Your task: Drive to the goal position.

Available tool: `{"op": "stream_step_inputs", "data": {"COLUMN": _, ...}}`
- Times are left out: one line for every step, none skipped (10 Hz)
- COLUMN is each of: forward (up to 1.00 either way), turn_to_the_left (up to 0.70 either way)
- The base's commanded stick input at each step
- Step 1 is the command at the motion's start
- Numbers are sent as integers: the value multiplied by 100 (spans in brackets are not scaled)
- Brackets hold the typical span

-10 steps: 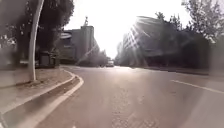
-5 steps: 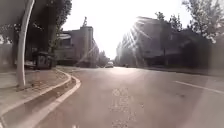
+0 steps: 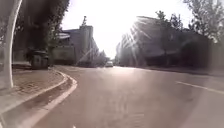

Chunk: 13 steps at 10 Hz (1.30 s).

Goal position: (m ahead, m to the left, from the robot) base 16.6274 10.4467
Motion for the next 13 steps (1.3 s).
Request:
{"op": "stream_step_inputs", "data": {"forward": 70, "turn_to_the_left": 0}}
{"op": "stream_step_inputs", "data": {"forward": 70, "turn_to_the_left": 0}}
{"op": "stream_step_inputs", "data": {"forward": 70, "turn_to_the_left": 0}}
{"op": "stream_step_inputs", "data": {"forward": 70, "turn_to_the_left": 0}}
{"op": "stream_step_inputs", "data": {"forward": 70, "turn_to_the_left": 5}}
{"op": "stream_step_inputs", "data": {"forward": 70, "turn_to_the_left": 13}}
{"op": "stream_step_inputs", "data": {"forward": 70, "turn_to_the_left": 14}}
{"op": "stream_step_inputs", "data": {"forward": 70, "turn_to_the_left": 14}}
{"op": "stream_step_inputs", "data": {"forward": 70, "turn_to_the_left": 14}}
{"op": "stream_step_inputs", "data": {"forward": 70, "turn_to_the_left": 14}}
{"op": "stream_step_inputs", "data": {"forward": 70, "turn_to_the_left": 14}}
{"op": "stream_step_inputs", "data": {"forward": 70, "turn_to_the_left": 6}}
{"op": "stream_step_inputs", "data": {"forward": 70, "turn_to_the_left": 0}}
